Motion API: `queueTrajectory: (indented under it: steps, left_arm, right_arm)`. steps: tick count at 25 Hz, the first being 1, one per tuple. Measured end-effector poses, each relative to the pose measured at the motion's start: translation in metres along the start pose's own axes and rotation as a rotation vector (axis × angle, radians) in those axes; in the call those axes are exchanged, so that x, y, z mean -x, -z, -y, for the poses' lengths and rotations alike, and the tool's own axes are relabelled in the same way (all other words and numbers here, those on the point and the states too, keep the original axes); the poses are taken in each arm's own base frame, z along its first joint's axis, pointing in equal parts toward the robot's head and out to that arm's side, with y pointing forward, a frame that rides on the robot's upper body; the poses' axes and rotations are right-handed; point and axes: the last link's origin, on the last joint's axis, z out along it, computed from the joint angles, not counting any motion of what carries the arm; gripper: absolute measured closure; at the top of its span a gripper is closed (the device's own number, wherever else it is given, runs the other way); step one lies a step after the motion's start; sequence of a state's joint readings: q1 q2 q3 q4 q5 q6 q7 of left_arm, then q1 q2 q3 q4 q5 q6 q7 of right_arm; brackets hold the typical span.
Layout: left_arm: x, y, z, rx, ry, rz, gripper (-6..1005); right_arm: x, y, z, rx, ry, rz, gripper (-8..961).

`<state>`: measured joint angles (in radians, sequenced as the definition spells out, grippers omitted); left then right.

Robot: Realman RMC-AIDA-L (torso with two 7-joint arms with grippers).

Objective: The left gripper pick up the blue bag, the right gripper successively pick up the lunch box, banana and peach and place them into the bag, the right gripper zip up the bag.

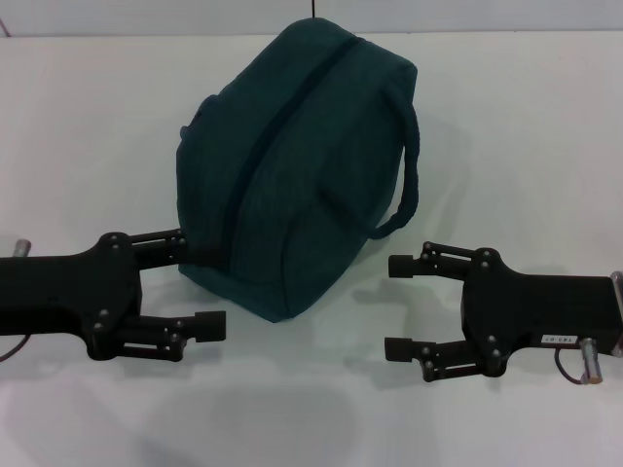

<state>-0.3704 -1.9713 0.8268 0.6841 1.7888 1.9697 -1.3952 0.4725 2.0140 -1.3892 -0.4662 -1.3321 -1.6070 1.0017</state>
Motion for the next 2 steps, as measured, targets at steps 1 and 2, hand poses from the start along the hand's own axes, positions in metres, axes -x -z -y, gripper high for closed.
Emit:
queueTrajectory:
  steps: [1, 2]
  left_arm:
    - [0.0001, -0.0001, 0.0000, 0.000, 0.000, 0.000, 119]
    - [0.0001, -0.0002, -0.0001, 0.000, 0.001, 0.000, 119]
  right_arm:
    - [0.0000, 0.0000, 0.0000, 0.000, 0.000, 0.000, 86]
    - [0.0001, -0.0001, 0.0000, 0.000, 0.000, 0.000, 86]
